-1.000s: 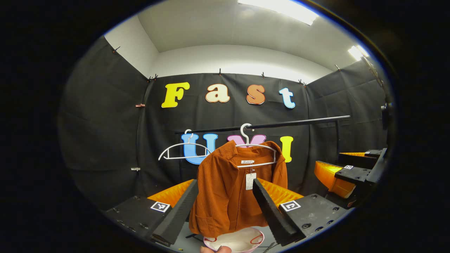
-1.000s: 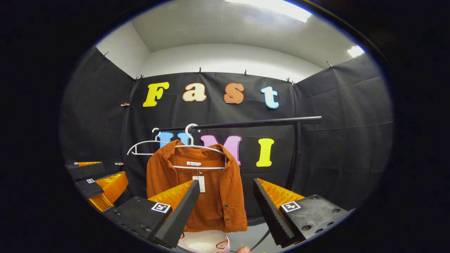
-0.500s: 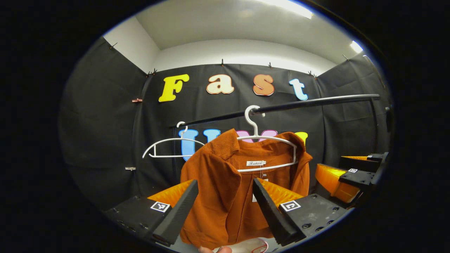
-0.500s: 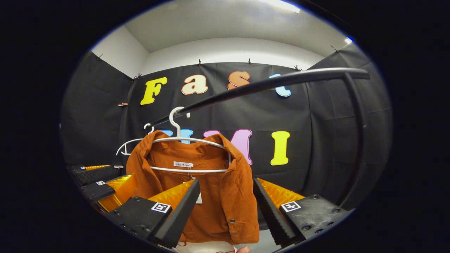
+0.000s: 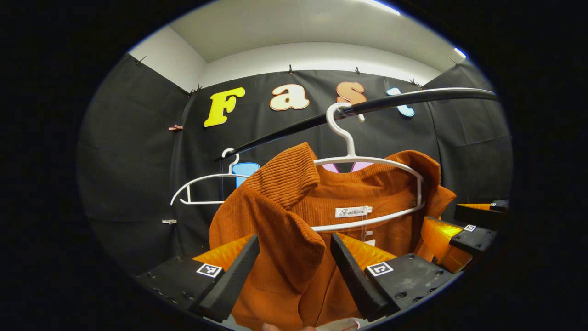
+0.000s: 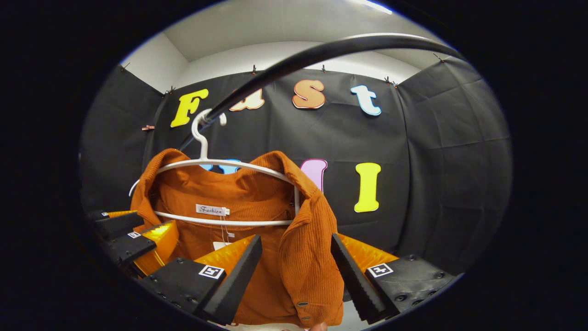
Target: Grasp the clothes on the hanger with both hands and then place them into the laundry hamper below.
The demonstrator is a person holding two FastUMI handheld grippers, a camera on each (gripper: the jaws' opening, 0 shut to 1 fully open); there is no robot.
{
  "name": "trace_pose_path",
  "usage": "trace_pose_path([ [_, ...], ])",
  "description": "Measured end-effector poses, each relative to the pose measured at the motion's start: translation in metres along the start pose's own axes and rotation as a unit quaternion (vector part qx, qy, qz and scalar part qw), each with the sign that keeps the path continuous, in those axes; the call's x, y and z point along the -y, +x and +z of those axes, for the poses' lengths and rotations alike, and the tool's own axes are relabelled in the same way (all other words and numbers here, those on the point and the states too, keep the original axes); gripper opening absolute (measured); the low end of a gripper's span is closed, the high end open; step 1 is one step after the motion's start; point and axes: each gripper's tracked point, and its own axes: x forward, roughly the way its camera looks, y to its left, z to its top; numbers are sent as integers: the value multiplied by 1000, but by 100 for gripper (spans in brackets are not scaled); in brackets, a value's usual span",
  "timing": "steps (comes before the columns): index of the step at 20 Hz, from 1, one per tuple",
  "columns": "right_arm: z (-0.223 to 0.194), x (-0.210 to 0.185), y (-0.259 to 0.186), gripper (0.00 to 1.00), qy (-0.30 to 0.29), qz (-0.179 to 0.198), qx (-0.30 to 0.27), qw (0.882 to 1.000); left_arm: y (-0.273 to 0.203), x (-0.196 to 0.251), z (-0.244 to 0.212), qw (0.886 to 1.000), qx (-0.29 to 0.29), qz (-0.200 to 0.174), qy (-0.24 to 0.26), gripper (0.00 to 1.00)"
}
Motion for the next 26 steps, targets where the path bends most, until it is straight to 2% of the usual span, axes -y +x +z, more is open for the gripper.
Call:
trace_pose_path([
  [2,-2,-2,10,96,-2,-3,0,1000,11,3,-5,1000,-7,-6,-6,92],
  [3,-5,-3,15,97,1,-2,0,1000,15,5,-8,1000,-14,-14,-10,79],
  [5,-6,-10,22,84,12,14,0,1000,17,0,-10,1000,-18,-15,-8,46],
  [7,-6,-15,28,56,13,27,0,1000,20,1,-8,1000,-14,-23,-10,12],
  [8,-11,-10,35,40,7,17,-9,1000,20,1,-10,999,-16,-27,-10,8],
  [9,-13,-7,31,23,16,16,-18,1000,21,2,-11,999,-17,-34,-9,5],
  [10,-11,-15,29,7,45,39,-19,998,21,2,-12,999,-18,-35,-8,6],
  [11,-13,-20,32,7,73,48,-23,996,21,0,-13,999,-18,-35,-6,3],
  [18,-22,-28,31,6,195,99,-76,973,25,-9,-9,999,-15,-27,-12,4],
  [23,-12,-20,29,6,241,110,-129,956,27,-13,-10,997,-61,-43,-21,5],
  [26,6,-9,36,6,287,114,-129,942,27,-13,0,994,-79,-61,-37,5],
])
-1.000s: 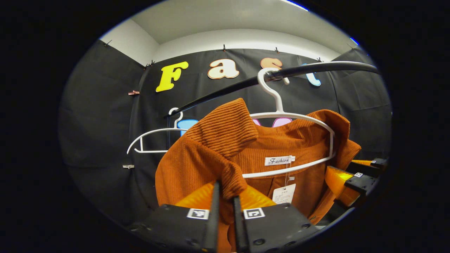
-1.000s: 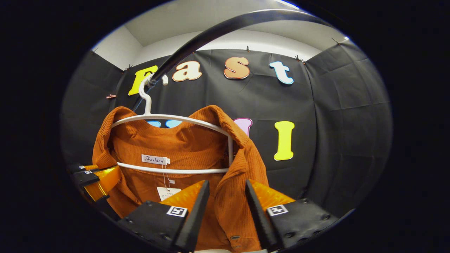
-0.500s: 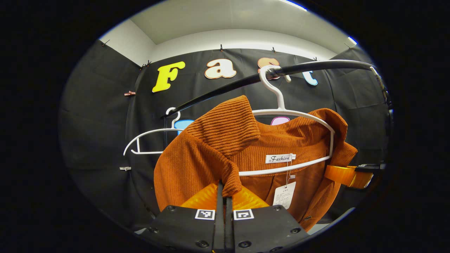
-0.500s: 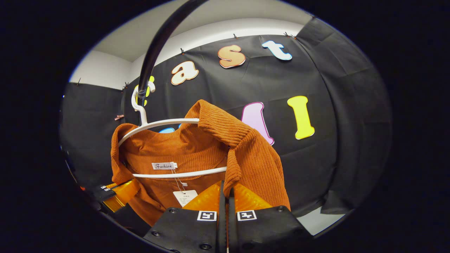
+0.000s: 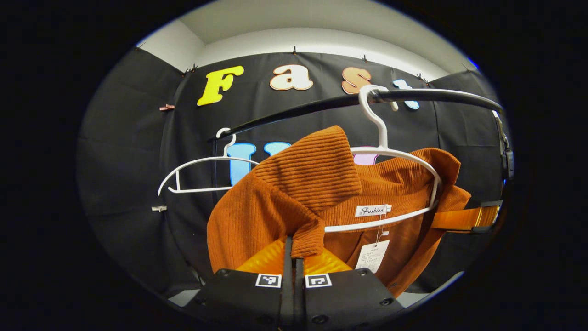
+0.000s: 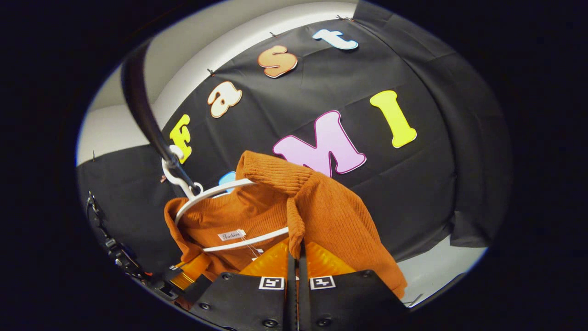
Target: Grasp the clothes on the hanger with both hands and then place them into the laundry hamper below.
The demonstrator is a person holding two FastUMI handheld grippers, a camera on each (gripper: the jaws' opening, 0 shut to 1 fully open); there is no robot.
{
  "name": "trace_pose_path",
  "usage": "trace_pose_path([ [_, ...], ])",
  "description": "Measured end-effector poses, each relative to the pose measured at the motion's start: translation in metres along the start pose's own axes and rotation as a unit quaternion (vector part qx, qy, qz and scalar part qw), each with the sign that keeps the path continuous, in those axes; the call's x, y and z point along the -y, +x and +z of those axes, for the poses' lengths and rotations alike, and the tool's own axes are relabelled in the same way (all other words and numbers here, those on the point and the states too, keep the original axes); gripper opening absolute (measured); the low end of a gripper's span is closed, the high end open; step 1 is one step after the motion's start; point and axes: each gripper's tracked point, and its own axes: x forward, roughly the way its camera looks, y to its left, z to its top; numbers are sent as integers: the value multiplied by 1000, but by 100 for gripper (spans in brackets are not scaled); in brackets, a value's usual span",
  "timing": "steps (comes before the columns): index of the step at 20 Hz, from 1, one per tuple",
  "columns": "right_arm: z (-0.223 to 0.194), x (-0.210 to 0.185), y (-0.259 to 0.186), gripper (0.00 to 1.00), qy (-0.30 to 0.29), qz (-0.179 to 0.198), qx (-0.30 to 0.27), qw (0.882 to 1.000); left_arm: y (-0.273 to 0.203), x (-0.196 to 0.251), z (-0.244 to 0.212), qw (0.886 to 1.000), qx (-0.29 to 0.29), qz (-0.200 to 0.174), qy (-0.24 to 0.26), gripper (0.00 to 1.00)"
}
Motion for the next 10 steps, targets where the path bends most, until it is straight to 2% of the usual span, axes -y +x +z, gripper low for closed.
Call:
trace_pose_path([
  [2,17,5,-2,6,25,0,11,1000,-3,-3,15,1000,6,-7,-3,5],
  [5,57,12,2,6,24,-8,47,999,-6,-10,31,1000,11,-4,-10,5],
  [10,105,33,0,5,-28,-60,114,991,1,-29,55,1000,15,-2,-25,5],
])
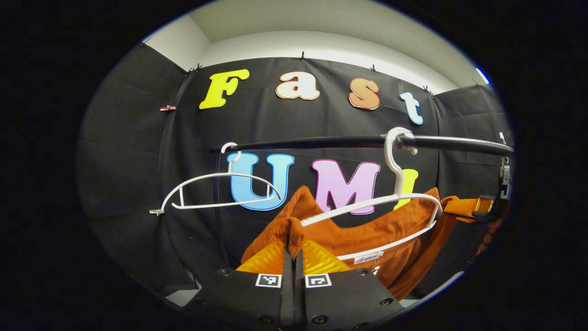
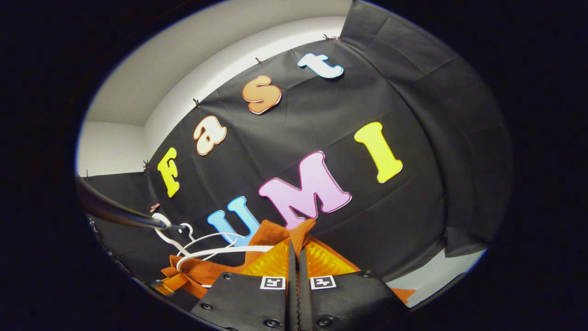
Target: Grasp the clothes on the hanger with both hands and then place them into the laundry hamper below.
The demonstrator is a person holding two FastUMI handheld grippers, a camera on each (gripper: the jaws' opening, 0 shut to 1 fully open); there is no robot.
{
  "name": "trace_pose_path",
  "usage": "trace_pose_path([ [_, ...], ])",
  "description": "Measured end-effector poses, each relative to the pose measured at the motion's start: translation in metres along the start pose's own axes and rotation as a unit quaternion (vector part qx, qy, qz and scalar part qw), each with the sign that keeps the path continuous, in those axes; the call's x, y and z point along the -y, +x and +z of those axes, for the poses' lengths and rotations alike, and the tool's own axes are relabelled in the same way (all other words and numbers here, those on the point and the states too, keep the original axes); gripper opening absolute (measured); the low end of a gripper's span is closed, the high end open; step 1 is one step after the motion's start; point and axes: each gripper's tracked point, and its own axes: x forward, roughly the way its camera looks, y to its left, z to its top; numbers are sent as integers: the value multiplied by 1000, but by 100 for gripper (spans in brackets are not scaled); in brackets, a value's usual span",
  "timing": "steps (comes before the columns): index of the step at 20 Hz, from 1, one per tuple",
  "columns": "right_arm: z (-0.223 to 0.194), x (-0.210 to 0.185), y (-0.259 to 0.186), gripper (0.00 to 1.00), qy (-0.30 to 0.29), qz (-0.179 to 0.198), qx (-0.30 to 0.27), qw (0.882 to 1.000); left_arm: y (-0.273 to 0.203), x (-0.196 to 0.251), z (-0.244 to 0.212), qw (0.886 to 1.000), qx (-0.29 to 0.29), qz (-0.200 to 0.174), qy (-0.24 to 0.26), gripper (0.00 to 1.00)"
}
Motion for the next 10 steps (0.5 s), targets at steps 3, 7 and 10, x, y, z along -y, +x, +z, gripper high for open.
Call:
trace_pose_path([
  [3,-5,32,8,6,-35,-52,6,998,2,-14,3,1000,-7,4,-5,3],
  [7,-55,64,6,6,-35,-89,-37,995,2,-40,-7,999,-24,20,-4,4],
  [10,-104,67,-5,6,-12,-76,-71,995,-3,-60,-31,998,-45,33,-1,4],
])
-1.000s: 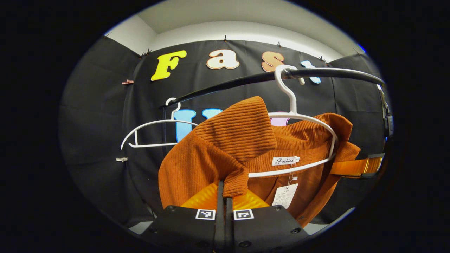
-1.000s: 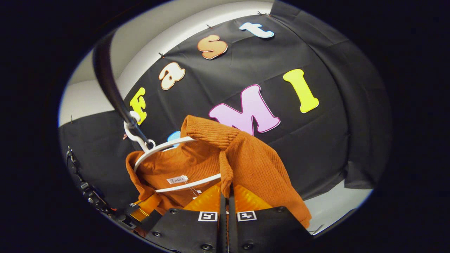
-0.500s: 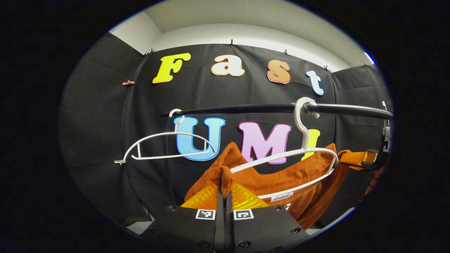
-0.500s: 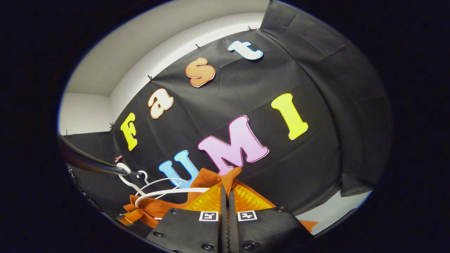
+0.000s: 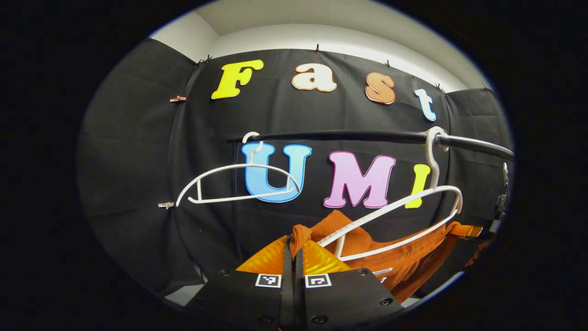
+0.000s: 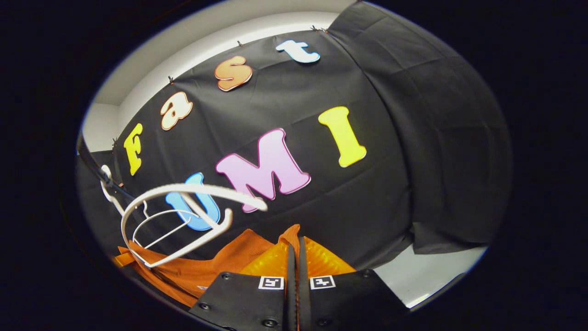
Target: Grasp the clothes on the hanger with both hands and then place them into the laundry hamper below.
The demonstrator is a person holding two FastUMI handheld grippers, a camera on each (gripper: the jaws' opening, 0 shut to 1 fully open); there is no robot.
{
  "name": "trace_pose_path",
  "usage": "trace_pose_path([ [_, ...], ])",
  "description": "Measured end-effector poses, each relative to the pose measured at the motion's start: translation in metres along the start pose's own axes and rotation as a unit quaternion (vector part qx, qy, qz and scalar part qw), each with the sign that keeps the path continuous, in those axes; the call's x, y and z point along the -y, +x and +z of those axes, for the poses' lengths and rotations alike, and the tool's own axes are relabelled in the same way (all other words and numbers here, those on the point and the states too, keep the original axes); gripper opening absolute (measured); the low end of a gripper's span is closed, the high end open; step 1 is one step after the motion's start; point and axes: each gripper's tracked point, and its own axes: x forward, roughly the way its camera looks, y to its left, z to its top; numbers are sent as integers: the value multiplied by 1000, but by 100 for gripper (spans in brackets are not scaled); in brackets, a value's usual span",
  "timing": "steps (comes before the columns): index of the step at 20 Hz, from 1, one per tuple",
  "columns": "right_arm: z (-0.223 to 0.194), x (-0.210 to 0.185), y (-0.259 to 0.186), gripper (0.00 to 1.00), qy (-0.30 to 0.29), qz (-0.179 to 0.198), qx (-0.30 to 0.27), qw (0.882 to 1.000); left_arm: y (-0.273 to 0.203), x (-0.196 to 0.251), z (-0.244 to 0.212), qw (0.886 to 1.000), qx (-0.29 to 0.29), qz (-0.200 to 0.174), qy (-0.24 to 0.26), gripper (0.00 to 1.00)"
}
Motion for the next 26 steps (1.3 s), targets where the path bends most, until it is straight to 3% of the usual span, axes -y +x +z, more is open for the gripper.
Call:
trace_pose_path([
  [5,-67,-28,-22,6,16,49,-54,997,-7,-23,-63,999,-46,8,6,5],
  [9,-96,-75,-46,6,8,106,-81,991,-17,-8,-106,997,-68,-21,12,5],
  [15,-102,-130,-74,6,5,174,-91,981,-28,45,-99,995,-56,-85,-5,5],
  [19,-133,-120,-75,6,-11,173,-120,978,-24,66,-122,990,-76,-119,-14,5],
  [26,-230,-60,-65,6,-66,125,-214,967,-14,76,-236,977,-172,-128,15,5],
])
